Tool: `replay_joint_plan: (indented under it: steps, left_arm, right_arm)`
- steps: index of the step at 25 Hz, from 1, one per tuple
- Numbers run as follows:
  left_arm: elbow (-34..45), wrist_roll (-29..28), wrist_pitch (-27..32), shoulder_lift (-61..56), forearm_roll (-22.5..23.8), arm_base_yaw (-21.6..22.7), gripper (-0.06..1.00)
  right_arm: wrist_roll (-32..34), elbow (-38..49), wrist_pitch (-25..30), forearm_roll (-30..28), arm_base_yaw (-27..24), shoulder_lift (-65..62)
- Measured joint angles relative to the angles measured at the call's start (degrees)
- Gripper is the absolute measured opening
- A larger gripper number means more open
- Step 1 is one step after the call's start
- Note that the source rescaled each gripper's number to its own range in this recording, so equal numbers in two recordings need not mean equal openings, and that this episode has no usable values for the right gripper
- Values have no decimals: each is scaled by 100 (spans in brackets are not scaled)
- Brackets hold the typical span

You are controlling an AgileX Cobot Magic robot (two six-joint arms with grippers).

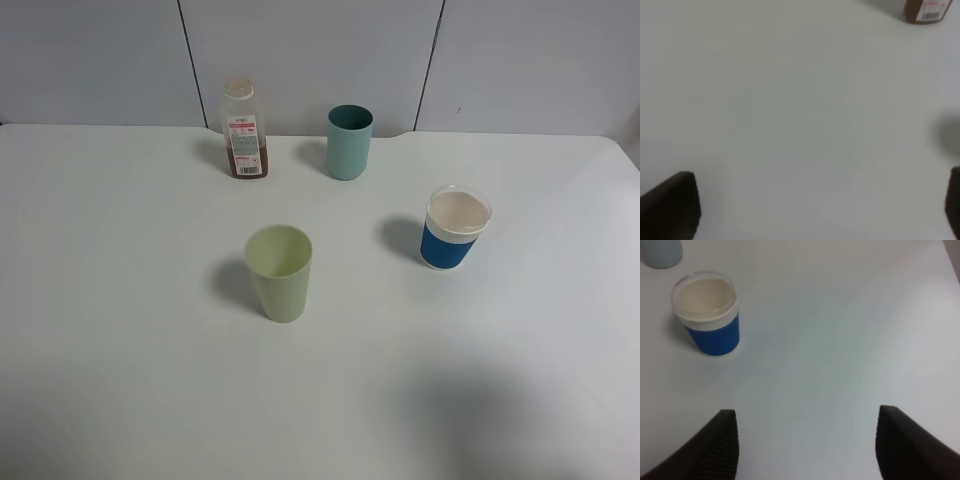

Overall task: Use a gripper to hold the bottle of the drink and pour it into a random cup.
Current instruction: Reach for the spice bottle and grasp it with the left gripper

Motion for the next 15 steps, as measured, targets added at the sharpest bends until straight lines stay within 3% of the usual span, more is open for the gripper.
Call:
replay_joint_plan:
  steps: [15]
  left_arm:
    - [0, 225, -1501, 2088, 0, 0, 100]
  right_arm:
    - [0, 0, 0, 0, 0, 0]
